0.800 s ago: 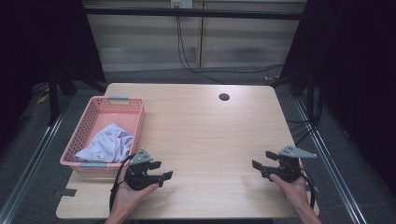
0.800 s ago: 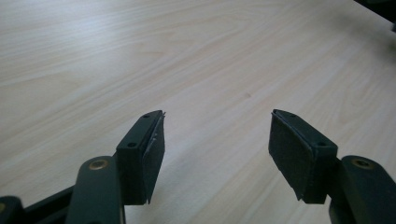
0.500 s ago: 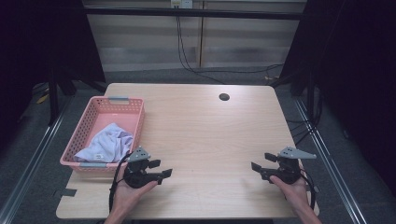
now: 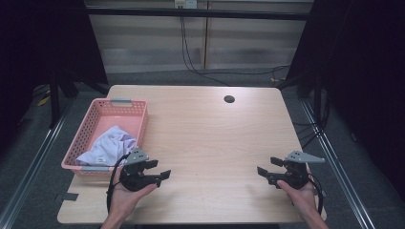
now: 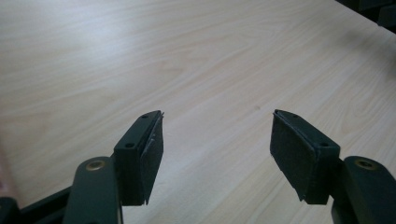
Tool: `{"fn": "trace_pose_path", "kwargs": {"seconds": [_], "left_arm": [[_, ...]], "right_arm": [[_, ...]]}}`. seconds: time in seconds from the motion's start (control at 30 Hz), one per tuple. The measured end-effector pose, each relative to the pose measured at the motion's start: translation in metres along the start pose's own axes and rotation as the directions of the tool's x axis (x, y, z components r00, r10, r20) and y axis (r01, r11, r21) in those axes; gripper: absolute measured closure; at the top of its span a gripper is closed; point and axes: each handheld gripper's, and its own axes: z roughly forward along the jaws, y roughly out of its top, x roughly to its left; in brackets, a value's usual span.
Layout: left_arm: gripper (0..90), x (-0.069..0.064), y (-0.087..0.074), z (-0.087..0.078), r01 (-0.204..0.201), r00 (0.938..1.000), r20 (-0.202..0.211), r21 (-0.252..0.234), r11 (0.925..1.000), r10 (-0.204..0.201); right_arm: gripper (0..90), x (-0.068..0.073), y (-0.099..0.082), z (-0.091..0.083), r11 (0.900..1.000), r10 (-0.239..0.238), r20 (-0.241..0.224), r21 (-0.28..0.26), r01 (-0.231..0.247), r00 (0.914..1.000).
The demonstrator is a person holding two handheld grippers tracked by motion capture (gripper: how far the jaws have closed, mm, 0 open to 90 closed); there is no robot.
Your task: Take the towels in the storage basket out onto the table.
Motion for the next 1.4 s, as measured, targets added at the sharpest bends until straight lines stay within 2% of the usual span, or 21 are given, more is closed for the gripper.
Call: {"fn": "trace_pose_path", "kwargs": {"seconds": [0.1,0.2,0.4,0.47,0.57,0.63,0.73,0.77,0.93,1.1,1.13,1.2,1.3,1.33,1.37,1.4], "left_arm": [[35.7,0.005,0.004,-0.011,-0.010,0.9998,-0.018,-0.008,0.9999,0.010],[35.3,0.010,0.005,-0.020,0.005,0.9997,-0.022,-0.016,0.9999,-0.005],[33.6,0.021,0.013,-0.034,0.005,0.9981,-0.061,-0.002,1.0000,-0.005],[33.2,0.025,0.017,-0.041,-0.005,0.9985,-0.054,-0.006,1.0000,0.004],[33.4,0.031,0.022,-0.053,0.011,0.9963,-0.084,-0.022,0.9997,-0.013],[33.8,0.037,0.026,-0.060,0.004,0.9951,-0.099,-0.007,1.0000,-0.004],[33.2,0.048,0.030,-0.070,0.000,0.9900,-0.141,0.002,1.0000,0.000],[32.8,0.051,0.031,-0.072,0.010,0.9884,-0.152,-0.002,0.9999,-0.011],[28.9,0.066,0.033,-0.089,0.033,0.9824,-0.183,-0.028,0.9991,-0.037],[25.6,0.079,0.035,-0.097,0.041,0.9778,-0.206,0.010,0.9991,-0.038],[26.0,0.085,0.035,-0.100,0.050,0.9729,-0.227,0.016,0.9986,-0.046],[25.8,0.093,0.036,-0.104,0.051,0.9717,-0.232,0.032,0.9982,-0.043],[25.0,0.105,0.036,-0.105,0.077,0.9643,-0.257,0.046,0.9960,-0.063],[24.5,0.110,0.036,-0.105,0.076,0.9635,-0.262,0.063,0.9952,-0.057],[24.6,0.114,0.036,-0.104,0.088,0.9603,-0.271,0.063,0.9941,-0.068],[24.6,0.118,0.035,-0.102,0.091,0.9513,-0.302,0.084,0.9923,-0.062]], "right_arm": [[24.3,0.001,0.000,0.000,1.0000,0.003,-0.001,0.000,-0.003,1.0000],[23.8,0.001,0.000,-0.001,1.0000,0.004,-0.003,0.003,-0.004,1.0000],[22.8,0.002,0.000,0.000,0.9998,-0.006,-0.004,0.018,0.006,1.0000],[21.7,0.003,0.000,0.001,0.9998,-0.009,-0.004,0.018,0.009,1.0000],[21.6,0.004,0.000,0.002,0.9998,-0.004,-0.012,0.019,0.004,0.9999],[21.4,0.005,0.000,0.004,0.9995,-0.013,-0.018,0.030,0.013,0.9998],[21.1,0.007,0.000,0.005,0.9995,-0.005,-0.042,0.030,0.006,0.9991],[21.1,0.009,0.000,0.005,0.9993,-0.017,-0.043,0.032,0.019,0.9989],[21.0,0.009,0.000,0.008,0.9984,-0.021,-0.040,0.052,0.023,0.9990],[20.5,0.008,0.000,0.009,0.9987,-0.015,-0.038,0.049,0.017,0.9991],[20.5,0.008,0.000,0.008,0.9986,-0.019,-0.040,0.049,0.021,0.9990],[20.4,0.008,0.000,0.008,0.9985,-0.018,-0.039,0.051,0.020,0.9991],[20.3,0.008,0.000,0.008,0.9985,-0.014,-0.036,0.053,0.016,0.9993],[20.3,0.007,0.000,0.008,0.9985,-0.014,-0.035,0.052,0.016,0.9993],[20.3,0.007,0.000,0.008,0.9986,-0.013,-0.035,0.051,0.015,0.9993],[20.3,0.007,0.000,0.008,0.9986,-0.012,-0.034,0.051,0.013,0.9994]]}}
